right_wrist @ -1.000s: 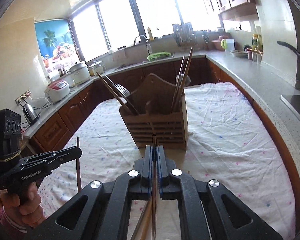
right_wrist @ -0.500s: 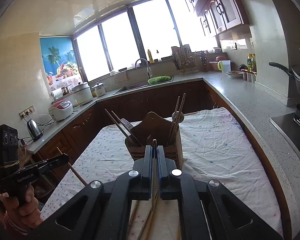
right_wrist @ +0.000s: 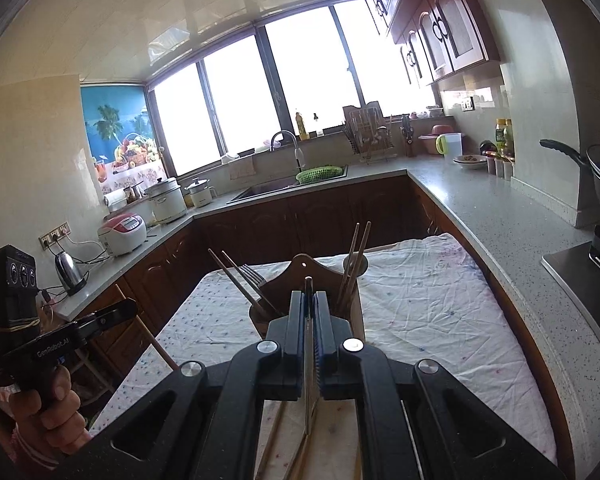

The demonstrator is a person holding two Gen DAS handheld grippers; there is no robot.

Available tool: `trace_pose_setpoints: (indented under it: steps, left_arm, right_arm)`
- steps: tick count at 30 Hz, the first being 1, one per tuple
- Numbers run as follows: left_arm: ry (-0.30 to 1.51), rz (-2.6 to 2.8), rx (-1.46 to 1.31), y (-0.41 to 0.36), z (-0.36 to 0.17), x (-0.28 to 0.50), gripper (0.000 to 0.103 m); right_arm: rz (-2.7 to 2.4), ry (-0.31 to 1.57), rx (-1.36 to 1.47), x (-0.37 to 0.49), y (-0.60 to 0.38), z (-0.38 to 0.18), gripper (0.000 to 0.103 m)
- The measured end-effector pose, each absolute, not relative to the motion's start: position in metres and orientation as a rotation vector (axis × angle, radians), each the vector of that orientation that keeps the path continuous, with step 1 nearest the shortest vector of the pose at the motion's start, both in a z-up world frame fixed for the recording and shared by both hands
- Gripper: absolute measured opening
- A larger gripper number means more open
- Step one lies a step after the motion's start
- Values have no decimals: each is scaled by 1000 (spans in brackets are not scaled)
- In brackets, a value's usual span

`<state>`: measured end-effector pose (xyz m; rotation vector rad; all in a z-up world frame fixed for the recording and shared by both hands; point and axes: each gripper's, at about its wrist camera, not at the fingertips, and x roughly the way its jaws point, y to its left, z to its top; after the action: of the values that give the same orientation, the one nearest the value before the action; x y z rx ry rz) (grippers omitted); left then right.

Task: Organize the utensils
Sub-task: 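Lift both chopsticks and lower them into the holder with both tools, then open both tools to release the chopsticks in the holder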

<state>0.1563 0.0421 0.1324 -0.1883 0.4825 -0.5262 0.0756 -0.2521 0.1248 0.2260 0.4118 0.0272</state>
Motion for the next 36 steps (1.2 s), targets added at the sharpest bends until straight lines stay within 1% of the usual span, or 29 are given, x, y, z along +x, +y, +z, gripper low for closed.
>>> trace_pose_setpoints:
  steps: [9,13,17,21,29,34,36]
  left_arm:
    - [362,-495,-177,29,161,190,4]
    - [339,-464,-183,19,158,215,4]
    - [334,-421,-185,3,143,241,4]
    - [348,-378,-179,-13,117,263,4]
    - [413,-367,-176,-33,72,284,4]
    - [461,-369,-169,-36,59,299,4]
    - [449,-372,-165,-37,61,301,4]
  right_arm:
    - [-3,321,237,115,-270,161,4]
    - [-21,301,246,143,-278,168,4]
    - [-52,288,249,167,-286,166,4]
    - [-68,300,244,186,-286,151,4]
    - [-73,387,236,202,-279,97,4]
    - [-76,440,272,205,-287,75,4]
    - [-72,459,275,207,-288,70,4]
